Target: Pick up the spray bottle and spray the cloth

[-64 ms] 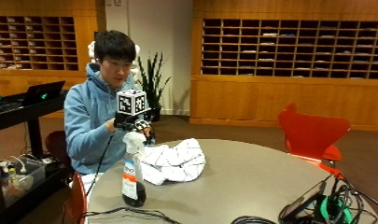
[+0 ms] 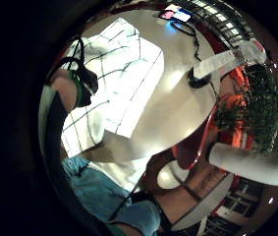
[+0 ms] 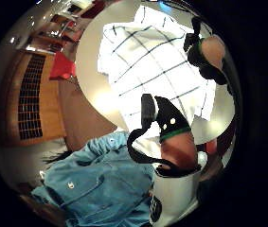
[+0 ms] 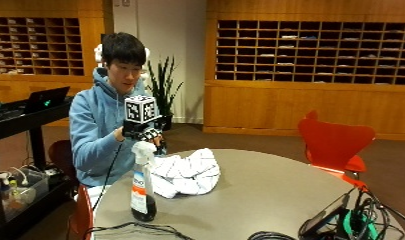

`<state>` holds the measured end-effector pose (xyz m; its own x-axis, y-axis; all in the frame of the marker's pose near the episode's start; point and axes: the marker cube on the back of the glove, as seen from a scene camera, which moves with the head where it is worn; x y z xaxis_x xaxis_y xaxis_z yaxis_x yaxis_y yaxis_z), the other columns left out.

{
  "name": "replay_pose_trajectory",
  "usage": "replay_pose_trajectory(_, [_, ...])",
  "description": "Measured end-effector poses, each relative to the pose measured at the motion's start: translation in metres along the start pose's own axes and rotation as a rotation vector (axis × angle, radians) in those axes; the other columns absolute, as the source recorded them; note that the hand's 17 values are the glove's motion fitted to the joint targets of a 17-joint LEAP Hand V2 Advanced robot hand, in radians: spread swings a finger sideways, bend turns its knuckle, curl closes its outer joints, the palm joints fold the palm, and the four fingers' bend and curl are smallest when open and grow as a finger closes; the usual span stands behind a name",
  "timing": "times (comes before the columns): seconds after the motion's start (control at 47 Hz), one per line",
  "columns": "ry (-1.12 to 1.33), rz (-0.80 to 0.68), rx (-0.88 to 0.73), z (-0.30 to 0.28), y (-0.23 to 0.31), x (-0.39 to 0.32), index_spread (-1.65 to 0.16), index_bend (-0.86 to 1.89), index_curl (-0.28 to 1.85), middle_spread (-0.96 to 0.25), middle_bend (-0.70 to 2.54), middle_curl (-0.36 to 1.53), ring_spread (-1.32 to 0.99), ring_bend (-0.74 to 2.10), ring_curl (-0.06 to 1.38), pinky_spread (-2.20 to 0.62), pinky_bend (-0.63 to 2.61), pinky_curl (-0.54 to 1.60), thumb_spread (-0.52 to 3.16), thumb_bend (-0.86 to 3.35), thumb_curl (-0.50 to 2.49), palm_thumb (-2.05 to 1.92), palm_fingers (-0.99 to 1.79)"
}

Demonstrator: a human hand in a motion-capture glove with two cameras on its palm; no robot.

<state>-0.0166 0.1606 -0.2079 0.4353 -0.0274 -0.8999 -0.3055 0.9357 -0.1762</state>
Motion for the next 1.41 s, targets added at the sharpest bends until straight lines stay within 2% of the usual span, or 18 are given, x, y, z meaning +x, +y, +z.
replay_pose_trajectory(0.064, [0.101,0.034,-0.016,-0.006,0.016,0.02,-0.21,0.15,0.15,-0.09,0.4,0.19,-0.12,0.53,0.2,-0.03,0.38,0.16,0.69,0.33,0.16,0.55,1.09])
replay_pose_trajectory(0.405, [0.02,0.151,0.09,-0.017,0.014,0.027,-0.27,0.12,0.23,-0.11,0.37,0.31,-0.14,0.48,0.3,-0.04,0.34,0.26,1.04,0.23,0.26,0.6,1.07])
replay_pose_trajectory(0.639, [-0.167,0.283,0.225,-0.016,0.001,0.033,-0.27,0.11,0.24,-0.12,0.36,0.35,-0.14,0.46,0.33,-0.04,0.31,0.29,1.1,0.16,0.3,0.64,1.08])
replay_pose_trajectory(0.852, [-0.369,0.537,0.511,-0.011,-0.016,0.035,-0.26,0.09,0.23,-0.12,0.35,0.37,-0.14,0.46,0.35,-0.04,0.31,0.32,1.1,0.13,0.34,0.72,1.07])
replay_pose_trajectory(0.958, [-0.517,0.556,0.547,-0.013,-0.019,0.04,-0.26,0.09,0.23,-0.12,0.34,0.38,-0.14,0.46,0.36,-0.04,0.3,0.33,1.09,0.11,0.36,0.76,1.06])
replay_pose_trajectory(1.065, [-0.635,0.515,0.501,-0.011,-0.012,0.044,-0.25,0.09,0.23,-0.12,0.34,0.39,-0.13,0.46,0.37,-0.04,0.29,0.33,1.07,0.09,0.38,0.79,1.06])
replay_pose_trajectory(1.128, [-0.655,0.522,0.6,-0.008,-0.02,0.056,-0.24,0.08,0.22,-0.11,0.34,0.39,-0.13,0.46,0.37,-0.03,0.29,0.33,1.07,0.07,0.39,0.8,1.05])
replay_pose_trajectory(1.214, [-0.668,0.654,0.806,-0.006,-0.037,0.071,-0.23,0.05,0.21,-0.11,0.34,0.4,-0.12,0.47,0.38,-0.03,0.3,0.34,1.06,0.05,0.4,0.81,1.04])
replay_pose_trajectory(1.299, [-0.716,0.709,0.863,-0.001,-0.04,0.08,-0.23,0.01,0.18,-0.1,0.33,0.4,-0.12,0.5,0.39,-0.03,0.34,0.36,1.07,0.03,0.41,0.82,0.99])
replay_pose_trajectory(1.405, [-0.773,0.785,0.971,0.004,-0.044,0.095,-0.22,-0.01,0.15,-0.09,0.29,0.4,-0.09,0.48,0.4,0.0,0.41,0.38,1.07,0.01,0.43,0.83,0.75])
